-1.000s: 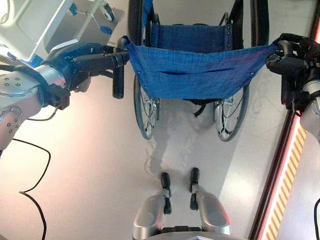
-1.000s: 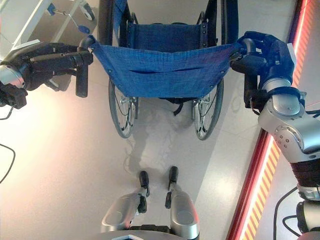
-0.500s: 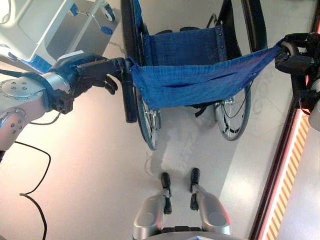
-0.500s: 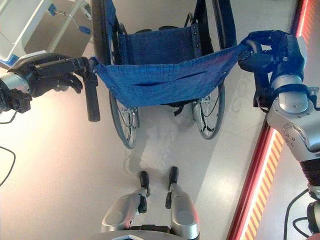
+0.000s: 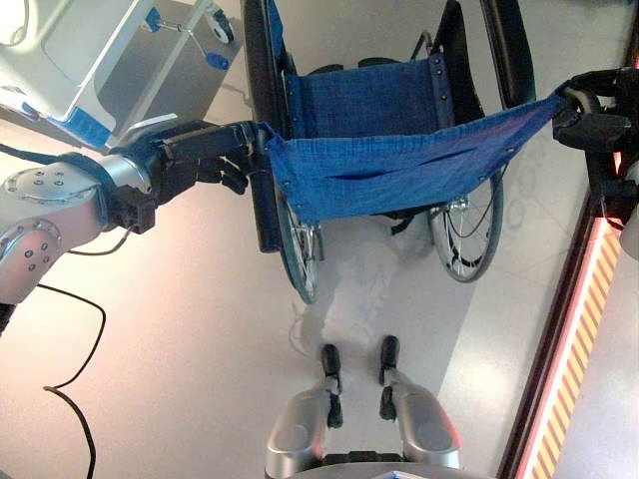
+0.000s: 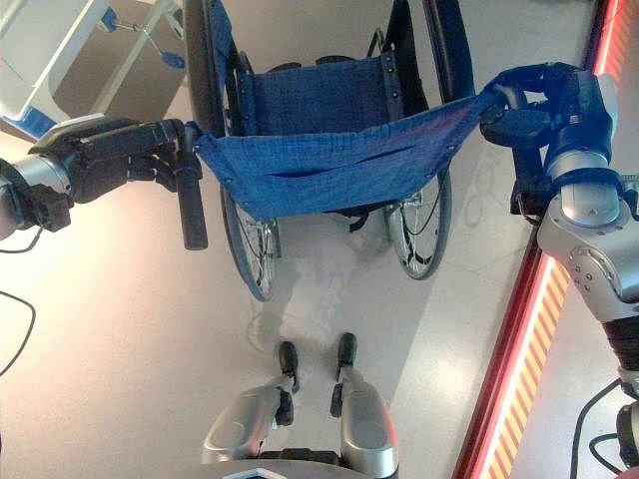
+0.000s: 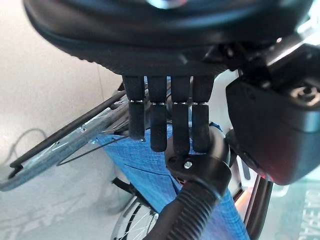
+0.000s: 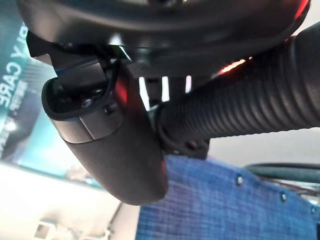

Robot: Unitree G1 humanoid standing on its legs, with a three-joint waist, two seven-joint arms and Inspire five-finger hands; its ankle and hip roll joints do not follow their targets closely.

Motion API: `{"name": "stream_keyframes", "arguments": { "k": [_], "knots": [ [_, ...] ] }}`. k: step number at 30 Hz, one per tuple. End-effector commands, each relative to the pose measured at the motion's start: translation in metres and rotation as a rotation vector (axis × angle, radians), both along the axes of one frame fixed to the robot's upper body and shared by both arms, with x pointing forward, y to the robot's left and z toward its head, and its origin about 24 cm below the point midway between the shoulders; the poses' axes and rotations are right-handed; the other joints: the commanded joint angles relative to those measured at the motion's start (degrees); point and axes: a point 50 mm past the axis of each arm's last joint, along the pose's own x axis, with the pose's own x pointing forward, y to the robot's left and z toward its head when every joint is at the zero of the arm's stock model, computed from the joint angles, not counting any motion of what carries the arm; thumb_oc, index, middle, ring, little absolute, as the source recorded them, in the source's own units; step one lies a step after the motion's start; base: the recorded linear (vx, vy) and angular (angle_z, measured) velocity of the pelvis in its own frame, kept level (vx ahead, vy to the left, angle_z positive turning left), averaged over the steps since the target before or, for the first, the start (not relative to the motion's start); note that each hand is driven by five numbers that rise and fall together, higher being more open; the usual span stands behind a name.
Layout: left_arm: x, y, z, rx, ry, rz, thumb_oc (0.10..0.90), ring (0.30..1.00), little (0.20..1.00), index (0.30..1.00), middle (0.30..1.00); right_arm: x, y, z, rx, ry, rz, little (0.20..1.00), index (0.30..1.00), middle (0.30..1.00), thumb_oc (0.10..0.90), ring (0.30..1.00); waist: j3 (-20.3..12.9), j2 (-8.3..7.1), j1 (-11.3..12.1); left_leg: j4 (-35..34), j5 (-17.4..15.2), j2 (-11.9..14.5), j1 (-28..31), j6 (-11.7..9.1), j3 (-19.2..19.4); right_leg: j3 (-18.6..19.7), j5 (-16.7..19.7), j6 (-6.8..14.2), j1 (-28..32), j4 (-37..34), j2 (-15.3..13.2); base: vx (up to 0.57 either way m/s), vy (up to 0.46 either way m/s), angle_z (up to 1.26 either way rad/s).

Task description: Push the wheelchair next to the bed

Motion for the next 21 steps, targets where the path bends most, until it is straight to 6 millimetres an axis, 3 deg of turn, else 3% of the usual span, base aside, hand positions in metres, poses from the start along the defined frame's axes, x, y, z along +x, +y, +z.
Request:
{"name": "stream_keyframes", "arguments": {
  "k": [1, 5, 12, 21],
  "knots": [
    [-0.005, -0.015, 0.018, -0.089, -0.162, -0.061, 0.800, 0.900, 0.900, 0.900, 0.900, -0.002, 0.028, 0.008, 0.092, -0.078, 0.200, 0.300, 0.300, 0.300, 0.400, 0.300, -5.9, -0.84, -1.1, -0.7, 2.2, 1.4, -1.7, -4.8, -0.1, 2.3, 0.8, 4.8, 1.5, -1.3, -3.2, 0.00, 0.000, 0.00],
    [-0.009, 0.002, 0.031, -0.105, -0.250, 0.021, 0.800, 0.900, 0.900, 0.900, 0.900, -0.005, 0.022, 0.010, 0.099, -0.080, 0.193, 0.300, 0.300, 0.300, 0.400, 0.300, -6.4, -0.72, -0.8, -0.9, 2.0, 1.3, -1.5, -4.8, -0.1, 1.6, 0.6, 4.5, 1.7, -1.3, -3.3, 0.00, 0.000, 0.00],
    [-0.013, 0.027, 0.033, -0.063, -0.263, 0.095, 0.800, 0.900, 0.900, 0.900, 0.900, -0.008, 0.019, 0.016, 0.113, -0.094, 0.195, 0.300, 0.300, 0.300, 0.400, 0.300, -6.6, -0.51, -0.4, -0.9, 2.0, 1.2, -1.5, -4.8, 0.0, 0.8, 0.4, 4.3, 2.0, -1.3, -3.4, 0.00, 0.000, 0.00],
    [-0.019, 0.035, 0.034, 0.026, -0.258, 0.078, 0.800, 0.900, 0.900, 0.900, 0.900, -0.011, 0.024, 0.022, 0.126, -0.120, 0.215, 0.300, 0.300, 0.300, 0.400, 0.300, -6.4, -0.12, 0.2, -0.3, 1.9, 1.1, -1.7, -4.8, 0.1, -0.2, -0.3, 4.0, 2.1, -0.4, -3.6, -0.01, -0.002, 0.00]
  ]
}}
